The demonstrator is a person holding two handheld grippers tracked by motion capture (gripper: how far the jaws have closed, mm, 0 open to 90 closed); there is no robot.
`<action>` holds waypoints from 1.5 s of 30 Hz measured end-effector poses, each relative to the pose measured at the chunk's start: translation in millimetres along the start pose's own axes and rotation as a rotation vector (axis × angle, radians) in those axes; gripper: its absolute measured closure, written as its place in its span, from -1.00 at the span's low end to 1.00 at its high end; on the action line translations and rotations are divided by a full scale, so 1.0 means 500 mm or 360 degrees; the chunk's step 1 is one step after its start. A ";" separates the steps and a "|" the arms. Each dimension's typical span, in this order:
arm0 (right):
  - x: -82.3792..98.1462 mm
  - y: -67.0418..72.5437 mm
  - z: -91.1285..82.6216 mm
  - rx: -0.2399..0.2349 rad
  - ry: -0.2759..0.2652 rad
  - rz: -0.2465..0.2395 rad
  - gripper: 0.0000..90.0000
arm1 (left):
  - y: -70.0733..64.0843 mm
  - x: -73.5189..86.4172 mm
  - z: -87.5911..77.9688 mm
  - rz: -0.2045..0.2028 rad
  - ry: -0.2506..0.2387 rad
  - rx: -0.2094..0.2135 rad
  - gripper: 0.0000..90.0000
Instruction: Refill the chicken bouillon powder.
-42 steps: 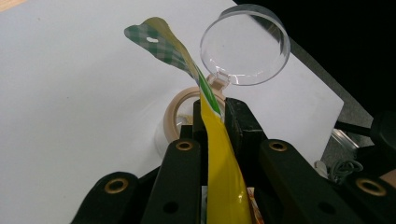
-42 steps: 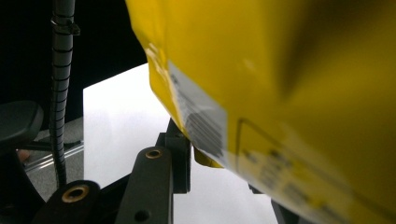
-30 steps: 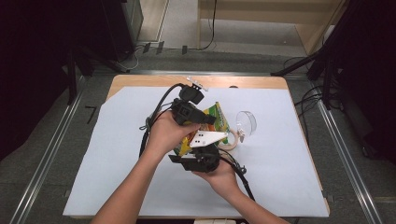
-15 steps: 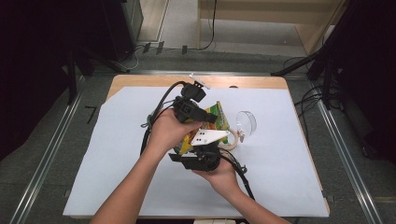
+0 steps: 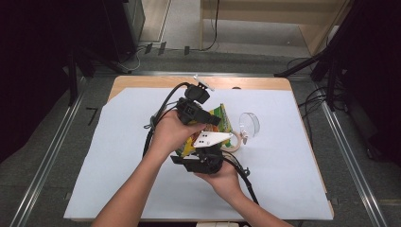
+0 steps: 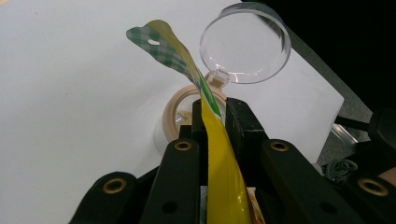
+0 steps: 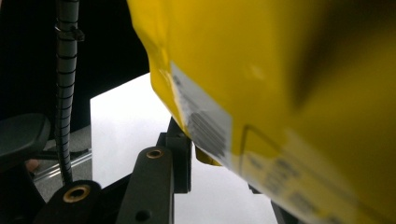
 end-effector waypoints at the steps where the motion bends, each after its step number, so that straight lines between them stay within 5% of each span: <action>1: 0.000 0.000 0.000 0.0000 0.0000 -0.0002 0.54 | 0.000 0.000 0.000 -0.0004 -0.0003 0.0002 0.83; 45: -0.011 -0.017 -0.004 0.0006 0.0038 -0.0028 0.54 | 0.015 -0.013 0.004 -0.0015 -0.0029 0.0004 0.84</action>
Point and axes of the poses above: each handheld gripper's, and its own axes: z roughly forward along the jaws, x roughly out of its underside, y roughly to its left, the point moved 9 cm from there along z, roughly forward along the jaws, and after that the axes turned 15 degrees about z, right-handed, at the moved point
